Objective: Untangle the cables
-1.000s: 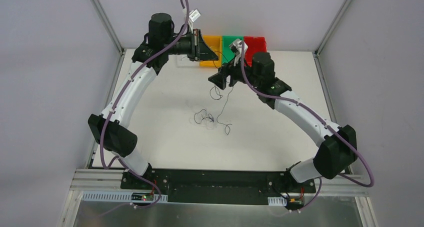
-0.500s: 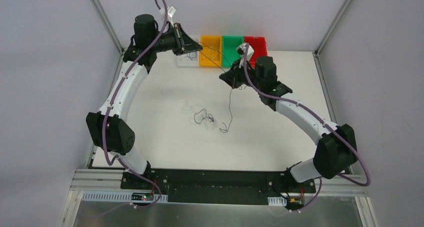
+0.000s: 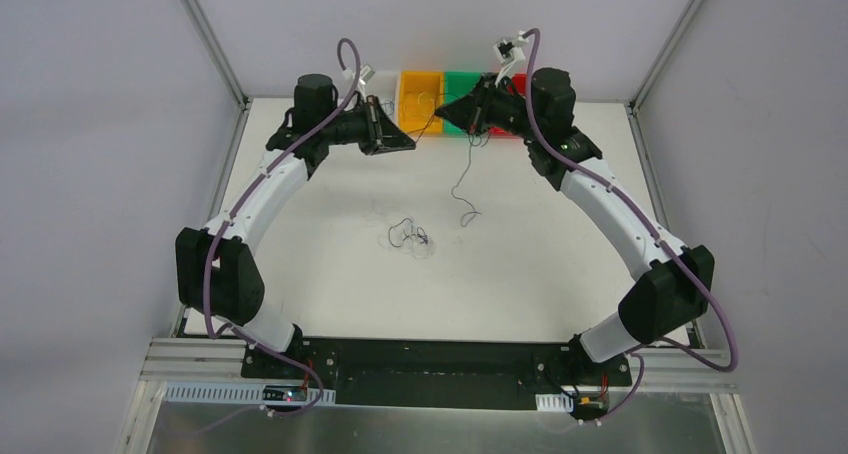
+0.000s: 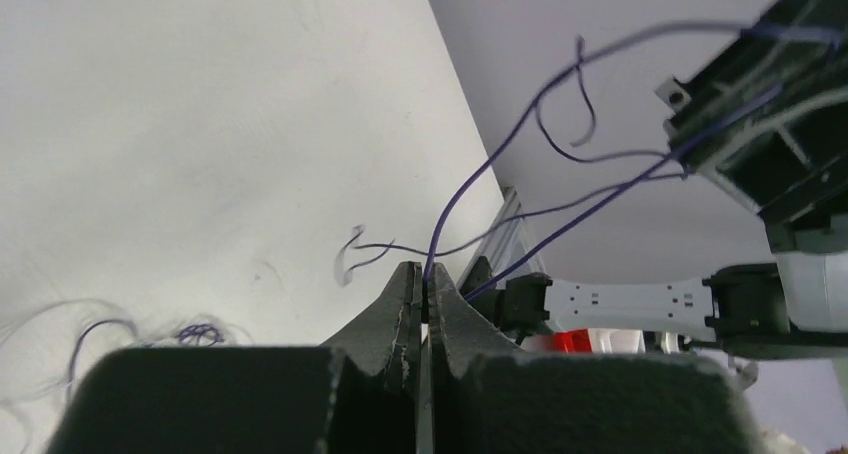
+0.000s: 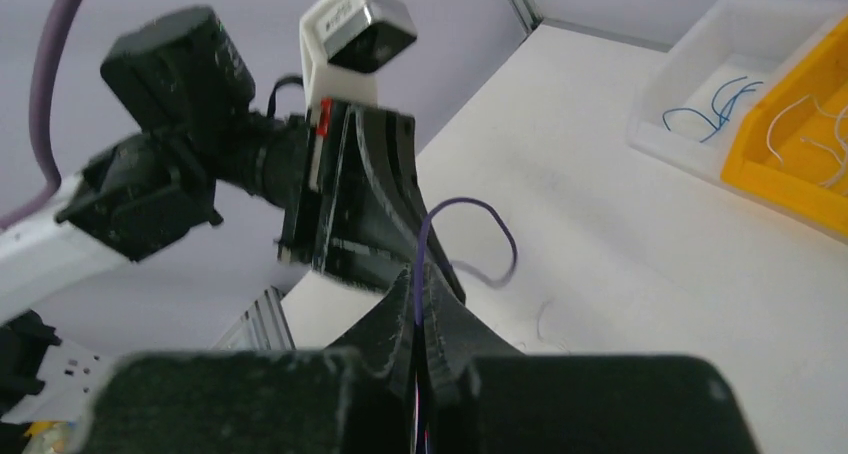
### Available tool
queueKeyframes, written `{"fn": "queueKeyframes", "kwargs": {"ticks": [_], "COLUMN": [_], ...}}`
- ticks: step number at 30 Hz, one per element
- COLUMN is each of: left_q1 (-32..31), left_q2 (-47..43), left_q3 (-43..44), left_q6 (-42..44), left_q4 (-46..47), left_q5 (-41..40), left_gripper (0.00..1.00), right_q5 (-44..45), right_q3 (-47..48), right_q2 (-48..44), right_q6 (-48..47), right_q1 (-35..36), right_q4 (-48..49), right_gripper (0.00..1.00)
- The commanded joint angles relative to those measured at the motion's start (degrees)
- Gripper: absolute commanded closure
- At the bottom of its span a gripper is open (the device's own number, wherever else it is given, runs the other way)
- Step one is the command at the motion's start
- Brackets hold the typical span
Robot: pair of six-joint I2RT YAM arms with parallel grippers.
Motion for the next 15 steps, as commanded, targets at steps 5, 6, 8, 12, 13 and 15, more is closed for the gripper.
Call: {"fn": "queueKeyframes", "kwargs": {"ticks": [5,6,8,12,13,15], "left_q1": [-9.7,-10.6,-12.5,-13.8,-13.0,-10.0], "left_q2": [1.5,1.4,0.4,0.2,0.2,-0.4], "left_q3": [-1.1,-1.5,-2.0,0.3,1.0,1.8], "left_q6": [-1.2,-0.1,4.6,10.7,11.9,13.7], "left_q4": [15.7,15.7,14.6,7.8,6.0,1.3], "left_q5": [6.3,6.6,6.2,3.7,3.0,1.4], "left_gripper": [1.00,1.00,1.00,1.00,0.91,0.52], "right_q5": [11.6,12.4,13.3,12.3,11.8,11.1], "right_q3": [12.3,13.1,14.9,17.0,17.0,17.0], "right_q2": [6.6,7.1,8.3,9.7,9.7,9.5], "right_q6": [7.6,7.3,7.7,8.8,8.3,6.5], "right_q1": [-0.8,-1.1,-1.6,-1.7,-1.9,-2.5], "right_q4": [10.1,10.1,10.1,10.2,10.0,8.7], "right_gripper": [1.00,1.00,1.00,1.00,1.00,1.00]}}
